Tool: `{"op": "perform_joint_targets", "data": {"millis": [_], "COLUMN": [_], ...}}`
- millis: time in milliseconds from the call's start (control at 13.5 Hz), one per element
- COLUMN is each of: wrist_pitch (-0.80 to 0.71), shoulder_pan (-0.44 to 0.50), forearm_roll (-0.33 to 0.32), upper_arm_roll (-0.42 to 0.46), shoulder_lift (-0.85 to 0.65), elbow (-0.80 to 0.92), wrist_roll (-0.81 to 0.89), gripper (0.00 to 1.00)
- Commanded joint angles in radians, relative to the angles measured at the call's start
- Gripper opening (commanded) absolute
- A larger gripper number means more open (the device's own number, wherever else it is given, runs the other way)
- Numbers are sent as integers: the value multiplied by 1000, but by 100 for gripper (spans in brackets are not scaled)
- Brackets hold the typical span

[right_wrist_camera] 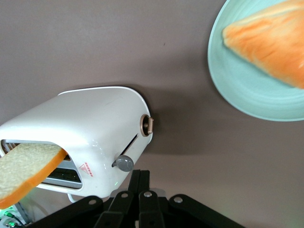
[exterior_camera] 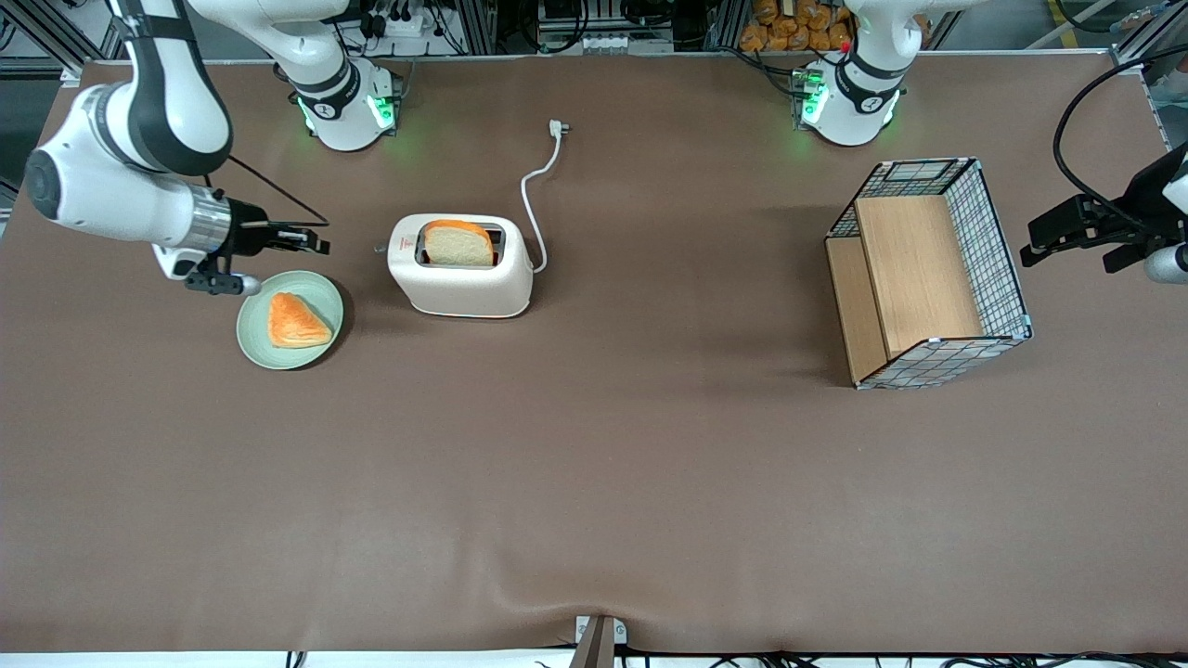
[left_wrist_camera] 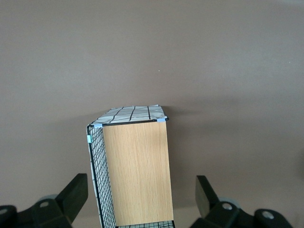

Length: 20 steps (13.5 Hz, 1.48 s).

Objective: Press toaster button with right arm
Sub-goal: 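Move the right gripper over the green plate toward the toaster's side lever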

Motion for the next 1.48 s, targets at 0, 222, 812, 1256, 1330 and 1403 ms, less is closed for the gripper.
{"op": "perform_joint_targets", "data": {"millis": [0, 222, 812, 1256, 1330, 1403], "wrist_pitch": [52, 92, 184, 245, 245, 245], "shoulder_pan": [30, 65, 122, 148, 148, 148], "forearm_roll": [44, 99, 136, 146, 146, 146], "upper_arm_roll": [-3, -3, -3, -3, -3, -3], "shoulder_lift": [-39, -34, -28, -13, -11, -9], "elbow": [-66, -100, -164, -187, -189, -189], "wrist_roll": [3, 3, 3, -5, -6, -11], "gripper": [0, 0, 0, 0, 0, 0]}}
